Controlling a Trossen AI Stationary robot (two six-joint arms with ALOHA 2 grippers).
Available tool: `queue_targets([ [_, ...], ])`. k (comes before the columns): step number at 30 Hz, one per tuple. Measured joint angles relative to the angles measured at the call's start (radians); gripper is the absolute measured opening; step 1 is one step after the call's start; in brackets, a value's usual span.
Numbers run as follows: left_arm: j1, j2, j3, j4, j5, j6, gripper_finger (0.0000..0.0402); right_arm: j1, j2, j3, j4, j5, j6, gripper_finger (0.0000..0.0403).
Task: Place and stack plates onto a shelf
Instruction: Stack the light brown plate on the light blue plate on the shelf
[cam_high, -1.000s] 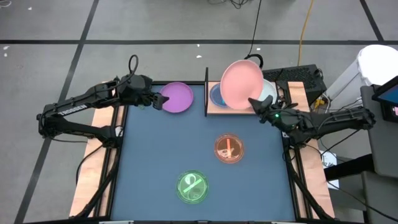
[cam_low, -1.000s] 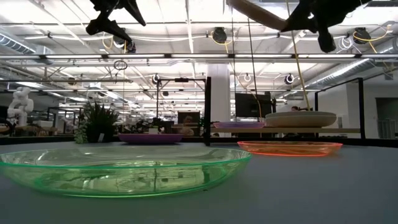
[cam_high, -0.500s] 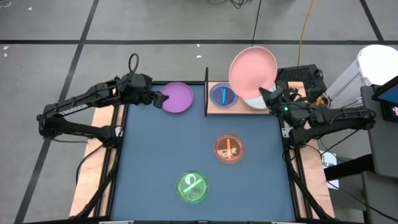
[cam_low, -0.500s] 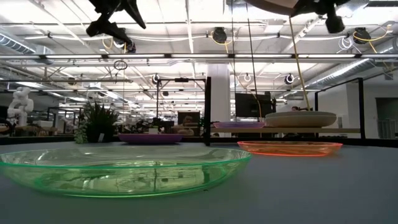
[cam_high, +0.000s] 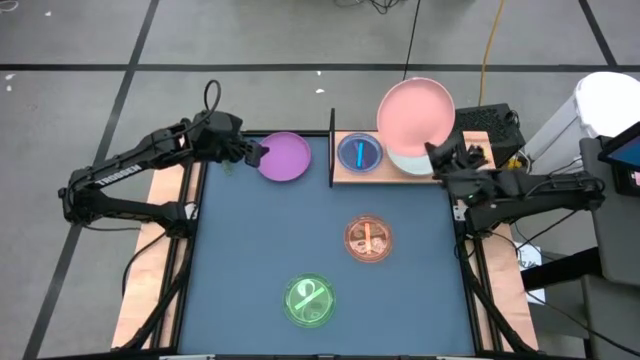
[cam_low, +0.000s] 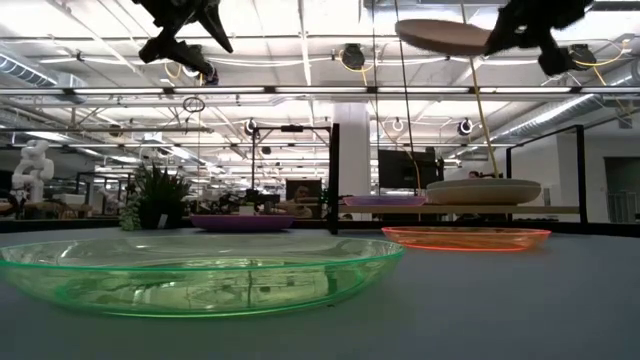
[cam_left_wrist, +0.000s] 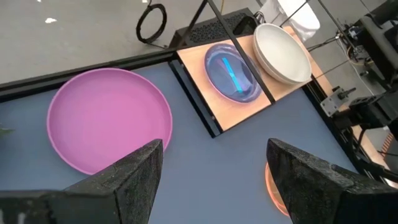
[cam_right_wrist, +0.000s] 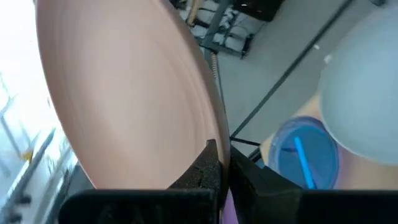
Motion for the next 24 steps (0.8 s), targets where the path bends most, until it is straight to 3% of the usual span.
queue_targets([
  [4, 0.017, 0.0, 0.0, 0.0, 0.005, 0.007, 0.0289, -0.003, 0.0, -0.107, 0.053, 0.027, 0.211, 0.0],
  [8, 0.021, 0.0, 0.0, 0.001, 0.006, 0.007, 0.0289, -0.003, -0.003, -0.264, 0.324, 0.026, 0.251, 0.0002],
  [13, 0.02, 0.0, 0.0, 0.008, 0.007, 0.018, 0.0289, -0.003, -0.002, -0.466, 0.835, 0.032, 0.062, 0.0003],
  [16, 0.02, 0.0, 0.0, 0.008, 0.007, 0.014, 0.0289, -0.001, 0.006, -0.522, 1.074, 0.14, -0.079, 0.0002],
  [19, 0.02, 0.0, 0.0, 0.008, 0.007, 0.011, 0.0289, -0.001, 0.003, -0.509, 1.193, 0.256, -0.214, 0.0001],
  [24, 0.02, 0.0, 0.0, 0.01, 0.007, -0.002, 0.0289, -0.001, 0.001, -0.411, 1.281, 0.346, -0.461, 0.0001],
])
